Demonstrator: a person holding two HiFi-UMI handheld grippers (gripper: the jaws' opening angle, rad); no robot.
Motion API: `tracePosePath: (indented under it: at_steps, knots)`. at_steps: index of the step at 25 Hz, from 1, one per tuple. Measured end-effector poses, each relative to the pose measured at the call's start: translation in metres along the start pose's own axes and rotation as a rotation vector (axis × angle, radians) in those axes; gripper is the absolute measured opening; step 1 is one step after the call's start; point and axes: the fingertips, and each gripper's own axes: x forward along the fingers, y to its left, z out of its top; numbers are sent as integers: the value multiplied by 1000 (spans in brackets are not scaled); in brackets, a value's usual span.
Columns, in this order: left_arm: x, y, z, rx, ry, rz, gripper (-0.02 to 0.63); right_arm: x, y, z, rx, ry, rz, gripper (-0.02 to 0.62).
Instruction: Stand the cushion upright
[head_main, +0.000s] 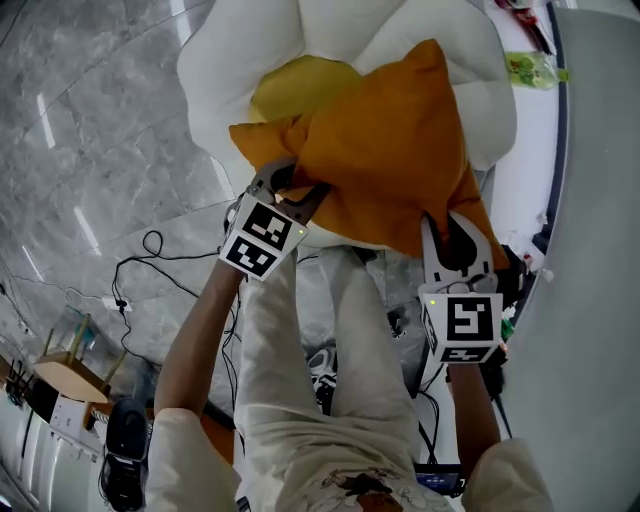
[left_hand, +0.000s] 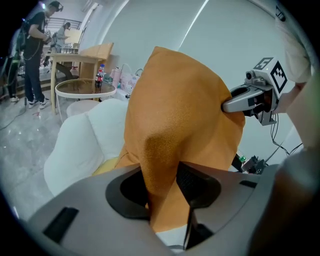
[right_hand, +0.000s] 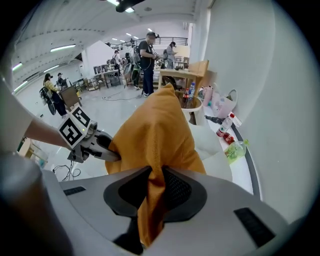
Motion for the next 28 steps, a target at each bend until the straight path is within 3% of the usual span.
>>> tracePosePath:
  at_steps: [11, 28]
  knots:
    - [-13, 15, 56, -53, -156, 35, 167, -30, -12, 71, -144, -66, -55, 83]
    - [26, 51, 140, -132, -320, 54, 167, -34, -61, 149, -206, -132, -159, 64]
